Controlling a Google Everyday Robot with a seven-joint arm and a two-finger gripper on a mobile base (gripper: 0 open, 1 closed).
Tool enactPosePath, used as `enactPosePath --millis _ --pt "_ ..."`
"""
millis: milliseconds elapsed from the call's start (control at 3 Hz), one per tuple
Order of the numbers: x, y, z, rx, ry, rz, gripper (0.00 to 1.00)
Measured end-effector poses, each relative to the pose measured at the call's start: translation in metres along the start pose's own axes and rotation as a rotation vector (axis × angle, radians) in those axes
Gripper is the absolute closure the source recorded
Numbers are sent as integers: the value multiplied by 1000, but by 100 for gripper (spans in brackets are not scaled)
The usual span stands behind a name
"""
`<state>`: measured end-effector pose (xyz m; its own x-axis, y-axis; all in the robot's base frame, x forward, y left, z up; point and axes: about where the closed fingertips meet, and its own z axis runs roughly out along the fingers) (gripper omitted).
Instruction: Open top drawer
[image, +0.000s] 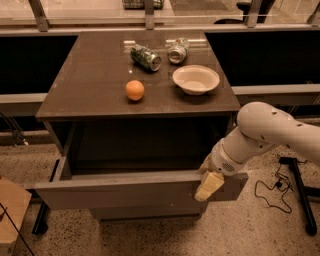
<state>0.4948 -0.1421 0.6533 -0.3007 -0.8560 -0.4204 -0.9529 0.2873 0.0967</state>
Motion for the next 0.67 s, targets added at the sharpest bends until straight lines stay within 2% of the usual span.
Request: enactPosePath --millis 333,667 --pt "25 41 0 -93 49 58 1" --pt "35 55 -2 -125 68 81 0"
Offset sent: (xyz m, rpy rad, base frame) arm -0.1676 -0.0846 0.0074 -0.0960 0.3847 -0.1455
